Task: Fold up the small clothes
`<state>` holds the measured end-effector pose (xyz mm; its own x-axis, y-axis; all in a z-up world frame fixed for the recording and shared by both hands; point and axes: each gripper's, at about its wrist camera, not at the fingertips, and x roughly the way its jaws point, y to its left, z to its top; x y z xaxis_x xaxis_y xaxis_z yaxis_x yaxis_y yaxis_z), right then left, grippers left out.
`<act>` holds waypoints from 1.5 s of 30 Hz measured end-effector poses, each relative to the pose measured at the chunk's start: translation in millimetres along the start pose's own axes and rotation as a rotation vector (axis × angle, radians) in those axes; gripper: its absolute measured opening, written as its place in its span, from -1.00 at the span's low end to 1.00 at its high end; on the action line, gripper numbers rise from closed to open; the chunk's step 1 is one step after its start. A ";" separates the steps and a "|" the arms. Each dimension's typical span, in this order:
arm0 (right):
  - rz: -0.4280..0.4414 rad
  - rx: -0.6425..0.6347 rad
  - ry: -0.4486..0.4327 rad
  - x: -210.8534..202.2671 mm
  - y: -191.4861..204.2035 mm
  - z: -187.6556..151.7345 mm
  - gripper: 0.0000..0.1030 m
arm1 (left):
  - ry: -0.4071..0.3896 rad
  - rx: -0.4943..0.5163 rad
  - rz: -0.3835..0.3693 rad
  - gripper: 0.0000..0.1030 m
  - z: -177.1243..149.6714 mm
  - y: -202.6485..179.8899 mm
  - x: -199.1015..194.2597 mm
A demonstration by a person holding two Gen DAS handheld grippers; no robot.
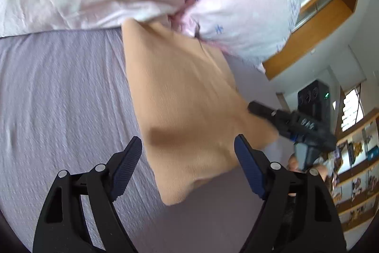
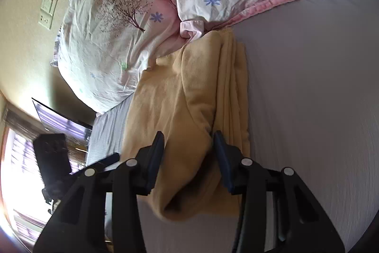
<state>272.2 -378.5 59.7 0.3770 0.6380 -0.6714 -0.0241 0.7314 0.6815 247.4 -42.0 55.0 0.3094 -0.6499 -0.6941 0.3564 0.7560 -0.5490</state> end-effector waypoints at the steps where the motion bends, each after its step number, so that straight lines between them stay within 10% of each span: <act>1: 0.005 0.018 0.001 -3.4 -2.2 -1.3 -0.14 | 0.011 0.007 0.000 0.56 -2.3 -0.6 2.4; 9: 0.044 0.088 0.069 4.2 -10.6 -3.8 -0.10 | 0.030 0.041 0.036 0.62 -7.1 -7.2 19.1; 11: 0.072 0.066 0.072 11.8 -7.9 -2.9 -0.72 | 0.035 0.046 0.048 0.63 -6.9 -7.4 21.0; 18: 0.061 0.019 -0.106 -31.2 -8.7 -7.5 -0.89 | 0.068 0.036 0.019 0.63 -8.9 -4.3 28.2; 21: 0.012 0.067 0.000 -22.6 -24.1 -15.2 -0.54 | 0.061 0.014 0.017 0.63 -6.8 1.6 29.9; 24: 0.050 0.127 -0.094 -42.6 -37.5 -9.5 0.48 | 0.042 -0.052 -0.017 0.63 3.2 11.5 30.5; 27: 0.119 0.153 -0.040 -34.0 -44.5 0.4 0.52 | 0.041 -0.104 -0.037 0.62 13.9 18.6 39.2; 31: 0.135 0.150 0.071 -7.2 -45.3 -4.9 0.22 | 0.045 -0.183 -0.095 0.37 18.0 28.4 54.0; 35: 0.189 0.160 0.089 7.9 -46.0 -10.8 -0.53 | 0.039 -0.223 -0.122 -0.24 17.7 39.9 54.5; 42: 0.293 0.004 0.043 -5.4 11.5 -19.4 -0.69 | -0.052 -0.150 -0.159 -0.48 9.3 45.7 0.7; 45: 0.192 -0.096 0.136 10.1 33.7 -29.7 -0.47 | -0.049 -0.092 -0.069 -0.39 -10.1 53.2 -24.0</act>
<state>247.7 -340.2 67.2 0.2290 0.7890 -0.5701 -0.1732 0.6093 0.7738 250.0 14.7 37.8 0.3307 -0.7022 -0.6305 0.2970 0.7116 -0.6367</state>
